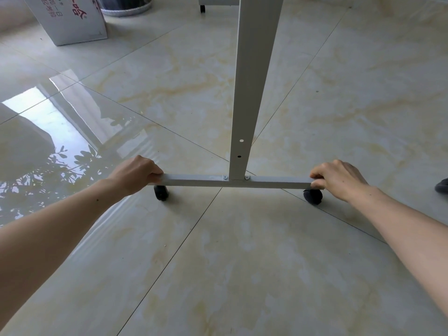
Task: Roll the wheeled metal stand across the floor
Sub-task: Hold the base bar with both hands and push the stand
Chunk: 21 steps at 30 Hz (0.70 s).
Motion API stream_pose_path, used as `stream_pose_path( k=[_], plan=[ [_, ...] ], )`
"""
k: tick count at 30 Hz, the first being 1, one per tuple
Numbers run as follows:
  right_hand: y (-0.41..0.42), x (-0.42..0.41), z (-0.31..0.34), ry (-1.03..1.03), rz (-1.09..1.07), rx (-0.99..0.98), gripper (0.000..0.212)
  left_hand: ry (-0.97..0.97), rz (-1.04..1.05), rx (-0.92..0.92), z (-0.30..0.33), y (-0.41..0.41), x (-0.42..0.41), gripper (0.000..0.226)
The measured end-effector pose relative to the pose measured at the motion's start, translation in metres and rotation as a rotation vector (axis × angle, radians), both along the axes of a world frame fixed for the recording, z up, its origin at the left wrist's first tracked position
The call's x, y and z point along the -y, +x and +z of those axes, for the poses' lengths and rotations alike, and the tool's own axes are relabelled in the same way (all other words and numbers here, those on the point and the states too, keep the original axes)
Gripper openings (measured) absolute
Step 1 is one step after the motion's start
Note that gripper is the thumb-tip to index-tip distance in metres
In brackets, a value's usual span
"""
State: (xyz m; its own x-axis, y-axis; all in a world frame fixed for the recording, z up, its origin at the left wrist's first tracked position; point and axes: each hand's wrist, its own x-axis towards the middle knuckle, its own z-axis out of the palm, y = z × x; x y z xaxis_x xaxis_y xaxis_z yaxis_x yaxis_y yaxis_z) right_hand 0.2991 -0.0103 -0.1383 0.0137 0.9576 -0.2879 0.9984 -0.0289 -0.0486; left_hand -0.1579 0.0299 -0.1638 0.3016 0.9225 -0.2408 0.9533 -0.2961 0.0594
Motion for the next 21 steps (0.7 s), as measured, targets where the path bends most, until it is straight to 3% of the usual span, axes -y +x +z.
stream_pose_path(
  k=[13,21],
  plan=[
    [0.001,-0.009,-0.007,0.051,0.001,0.0,0.013,0.02,0.043,0.026,0.002,0.006,-0.002,0.028],
    [0.001,0.003,-0.007,0.045,0.009,-0.006,0.017,0.031,0.011,0.043,0.003,0.002,0.011,0.021]
  ],
)
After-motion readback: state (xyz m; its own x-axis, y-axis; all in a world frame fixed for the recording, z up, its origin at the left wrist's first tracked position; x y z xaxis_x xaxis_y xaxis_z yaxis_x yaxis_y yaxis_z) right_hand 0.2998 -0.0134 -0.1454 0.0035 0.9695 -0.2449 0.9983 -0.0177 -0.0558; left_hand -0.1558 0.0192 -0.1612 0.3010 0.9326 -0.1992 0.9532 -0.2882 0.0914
